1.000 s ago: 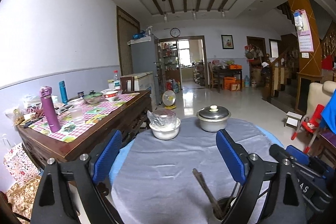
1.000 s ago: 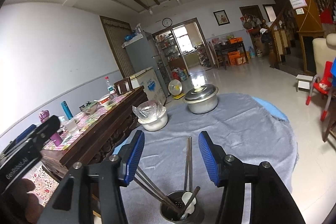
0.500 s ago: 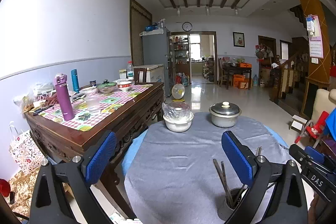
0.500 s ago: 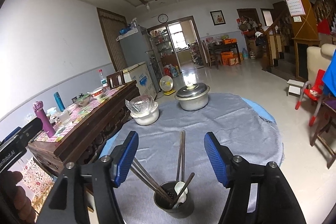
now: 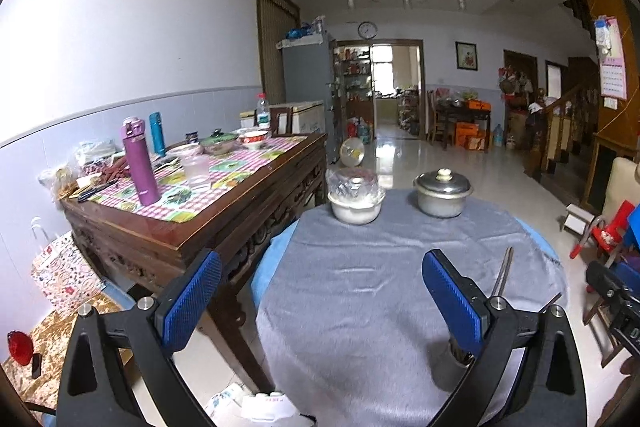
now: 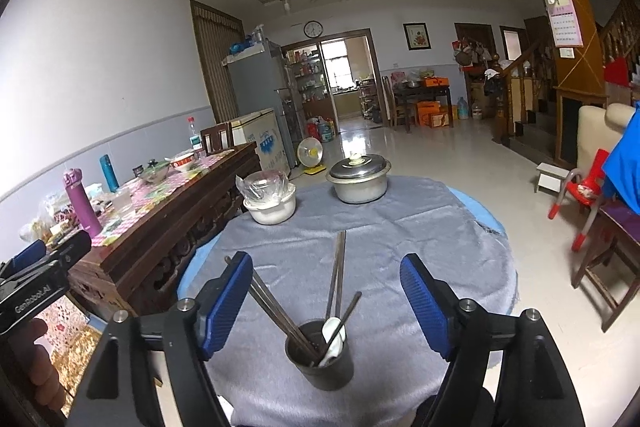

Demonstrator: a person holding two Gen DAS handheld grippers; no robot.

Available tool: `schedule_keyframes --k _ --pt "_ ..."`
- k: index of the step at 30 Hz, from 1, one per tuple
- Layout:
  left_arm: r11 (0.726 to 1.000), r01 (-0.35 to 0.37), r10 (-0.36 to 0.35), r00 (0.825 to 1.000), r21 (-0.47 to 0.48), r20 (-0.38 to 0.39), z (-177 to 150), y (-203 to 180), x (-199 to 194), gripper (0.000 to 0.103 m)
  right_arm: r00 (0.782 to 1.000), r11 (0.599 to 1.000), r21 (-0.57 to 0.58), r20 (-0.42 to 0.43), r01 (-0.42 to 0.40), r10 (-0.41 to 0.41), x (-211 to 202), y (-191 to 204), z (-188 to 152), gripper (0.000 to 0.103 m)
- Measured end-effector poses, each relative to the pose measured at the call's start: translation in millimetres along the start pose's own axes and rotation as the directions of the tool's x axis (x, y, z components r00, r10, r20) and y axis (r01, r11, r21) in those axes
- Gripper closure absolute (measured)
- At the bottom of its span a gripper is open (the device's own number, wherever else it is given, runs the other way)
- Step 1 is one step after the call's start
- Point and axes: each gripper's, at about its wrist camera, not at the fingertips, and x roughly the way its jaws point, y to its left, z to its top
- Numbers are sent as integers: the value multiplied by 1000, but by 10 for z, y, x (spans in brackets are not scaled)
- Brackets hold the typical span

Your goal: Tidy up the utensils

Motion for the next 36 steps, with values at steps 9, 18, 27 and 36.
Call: schedule_keyframes --k 9,18,27,36 --pt "999 -6 9 998 45 -68 -197 -18 52 3 999 1000 2 -48 17 -17 -71 -99 -230 23" --pt "997 1 7 995 82 -104 -331 -74 72 2 991 999 11 -129 39 -38 33 -210 -505 23" --pt "996 11 2 991 88 -137 -432 -85 82 3 991 999 17 -128 48 -46 41 -187 -556 23" --pt "998 1 10 988 70 -154 -509 -7 120 2 992 999 9 -119 47 -46 38 -94 -555 23"
